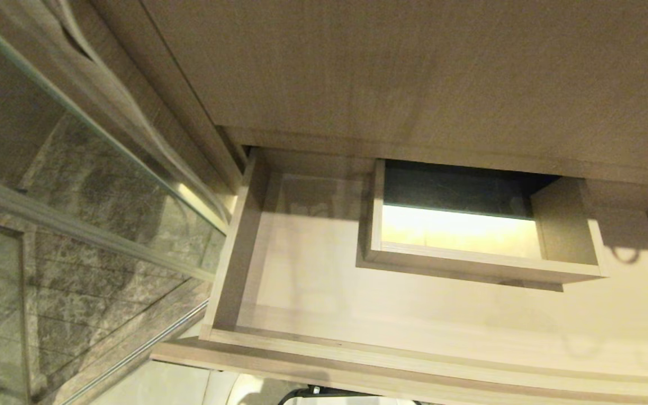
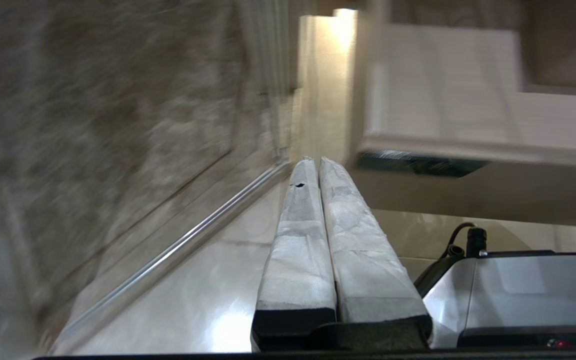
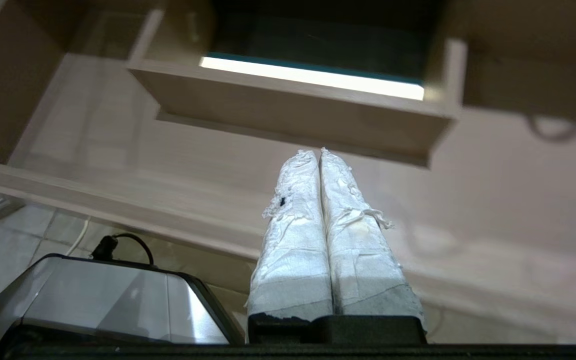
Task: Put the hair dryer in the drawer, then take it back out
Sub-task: Pick up the hairdryer
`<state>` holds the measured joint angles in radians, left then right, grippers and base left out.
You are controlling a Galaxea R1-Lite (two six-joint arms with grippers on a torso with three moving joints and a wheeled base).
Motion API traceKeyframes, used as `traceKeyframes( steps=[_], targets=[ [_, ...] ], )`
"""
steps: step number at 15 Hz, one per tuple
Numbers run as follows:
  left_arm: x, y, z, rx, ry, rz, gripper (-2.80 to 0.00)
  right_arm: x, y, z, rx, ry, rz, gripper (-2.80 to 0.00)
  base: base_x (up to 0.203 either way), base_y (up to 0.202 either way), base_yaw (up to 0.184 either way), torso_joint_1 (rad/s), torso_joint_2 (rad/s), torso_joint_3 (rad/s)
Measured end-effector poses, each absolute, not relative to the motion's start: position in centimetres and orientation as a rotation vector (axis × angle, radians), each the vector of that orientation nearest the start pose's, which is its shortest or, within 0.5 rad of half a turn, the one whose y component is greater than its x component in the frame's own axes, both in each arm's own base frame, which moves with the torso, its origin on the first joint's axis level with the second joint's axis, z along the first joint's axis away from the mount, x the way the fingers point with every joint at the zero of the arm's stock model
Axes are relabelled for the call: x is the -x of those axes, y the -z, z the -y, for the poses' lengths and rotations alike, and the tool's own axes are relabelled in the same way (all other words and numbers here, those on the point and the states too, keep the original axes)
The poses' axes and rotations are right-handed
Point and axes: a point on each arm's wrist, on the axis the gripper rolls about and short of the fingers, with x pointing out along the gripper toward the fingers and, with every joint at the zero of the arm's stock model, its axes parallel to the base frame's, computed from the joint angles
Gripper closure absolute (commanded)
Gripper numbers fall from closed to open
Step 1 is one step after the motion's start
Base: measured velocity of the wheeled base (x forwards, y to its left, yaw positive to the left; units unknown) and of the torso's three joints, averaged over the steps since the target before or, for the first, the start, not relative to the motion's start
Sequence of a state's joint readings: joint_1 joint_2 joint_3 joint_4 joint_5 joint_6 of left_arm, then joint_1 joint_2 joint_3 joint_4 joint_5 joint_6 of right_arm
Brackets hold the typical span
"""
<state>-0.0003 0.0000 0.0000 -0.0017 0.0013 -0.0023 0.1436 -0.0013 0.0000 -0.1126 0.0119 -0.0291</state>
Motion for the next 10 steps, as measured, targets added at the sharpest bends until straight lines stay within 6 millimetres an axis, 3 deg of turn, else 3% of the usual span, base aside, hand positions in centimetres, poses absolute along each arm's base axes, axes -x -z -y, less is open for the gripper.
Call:
traceKeyframes(
  steps=[6,10],
  targets=[
    [2.28,-7.57,0.00,0.003,-0.001,0.002,0.00,2.33,-8.69,0.31,0.018,-0.153,0.115,0.00,0.002,0.008,-0.163,0.002,0.00,0.002],
    [2.28,-7.57,0.00,0.003,-0.001,0.002,0.00,2.33,-8.69,0.31,0.019,-0.152,0.115,0.00,-0.001,0.000,-0.021,0.011,-0.01,-0.007]
  ],
)
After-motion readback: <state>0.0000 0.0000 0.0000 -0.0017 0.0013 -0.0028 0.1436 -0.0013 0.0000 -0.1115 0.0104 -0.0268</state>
